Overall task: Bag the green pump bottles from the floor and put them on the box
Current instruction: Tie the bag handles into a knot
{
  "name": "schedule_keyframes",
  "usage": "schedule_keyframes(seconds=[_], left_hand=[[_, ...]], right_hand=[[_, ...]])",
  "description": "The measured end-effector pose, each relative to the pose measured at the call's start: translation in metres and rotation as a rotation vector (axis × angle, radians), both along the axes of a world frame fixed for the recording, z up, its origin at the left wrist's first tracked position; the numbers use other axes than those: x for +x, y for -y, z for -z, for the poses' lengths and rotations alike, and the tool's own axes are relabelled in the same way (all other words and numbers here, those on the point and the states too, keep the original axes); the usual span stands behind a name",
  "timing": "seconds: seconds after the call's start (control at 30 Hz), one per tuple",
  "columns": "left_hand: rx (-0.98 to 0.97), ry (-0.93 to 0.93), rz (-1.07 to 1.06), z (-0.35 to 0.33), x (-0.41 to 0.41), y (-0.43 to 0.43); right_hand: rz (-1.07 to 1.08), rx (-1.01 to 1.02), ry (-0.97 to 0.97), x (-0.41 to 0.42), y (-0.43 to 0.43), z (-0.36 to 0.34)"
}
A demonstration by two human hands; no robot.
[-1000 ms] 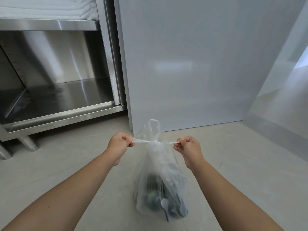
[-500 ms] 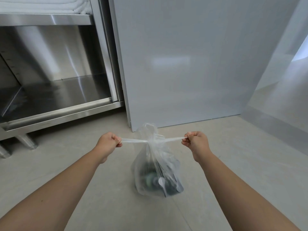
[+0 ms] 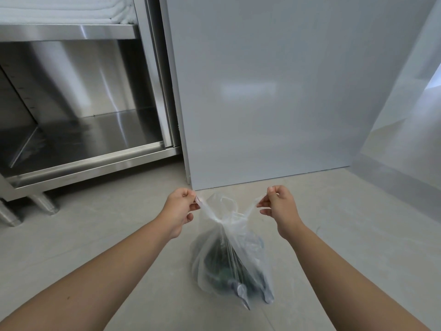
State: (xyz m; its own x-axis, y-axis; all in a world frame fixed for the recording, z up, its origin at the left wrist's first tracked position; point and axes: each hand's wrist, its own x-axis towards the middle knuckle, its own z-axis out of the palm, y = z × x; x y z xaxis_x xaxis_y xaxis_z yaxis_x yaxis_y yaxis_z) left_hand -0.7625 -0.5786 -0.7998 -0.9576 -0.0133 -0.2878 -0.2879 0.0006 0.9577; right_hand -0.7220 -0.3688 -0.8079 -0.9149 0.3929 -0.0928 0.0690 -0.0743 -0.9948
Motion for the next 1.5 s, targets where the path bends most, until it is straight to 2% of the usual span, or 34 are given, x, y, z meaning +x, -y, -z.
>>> schedule_keyframes(seconds=[0.23,0.4,0.53,0.63,0.77,0.87,0.97,1.03,1.1,1.23,1.5], left_hand=[[0.062,-0.012,0.004,-0.002,0.004,-0.008],[0.103,-0.032,-0.002,-0.004,0.006,-0.009],[0.121,-0.037,0.008,-0.004,0.004,-0.008],[0.220,-0.036,0.031,-0.007,0.005,-0.008],[0.301,-0.066,0.086,-0.010,0.009,-0.011],[0.226,-0.067,0.152,-0.012,0.012,-0.014],[0.029,-0.116,0.285,-0.014,0.018,-0.017],[-0.100,-0.160,0.352,-0.016,0.020,-0.019],[-0.149,-0.178,0.363,-0.017,0.020,-0.019],[-0.118,-0.132,0.300,-0.022,0.018,-0.017],[-0.120,-0.081,0.321,-0.025,0.021,-0.014]], right_hand=[[-0.191,0.018,0.068,0.005,0.006,0.005],[-0.314,0.101,0.030,0.011,0.008,0.006],[-0.252,0.064,-0.042,0.013,0.010,0.005],[-0.192,0.023,-0.088,0.011,0.016,0.002],[-0.077,-0.114,-0.108,0.006,0.026,0.000],[-0.005,-0.370,-0.119,0.002,0.026,-0.004],[0.071,-0.539,-0.075,-0.004,0.025,-0.006],[0.108,-0.534,0.000,-0.007,0.027,-0.008],[0.138,-0.524,0.064,-0.010,0.030,-0.011],[0.180,-0.536,0.116,-0.015,0.029,-0.018],[0.225,-0.524,0.158,-0.017,0.018,-0.022]])
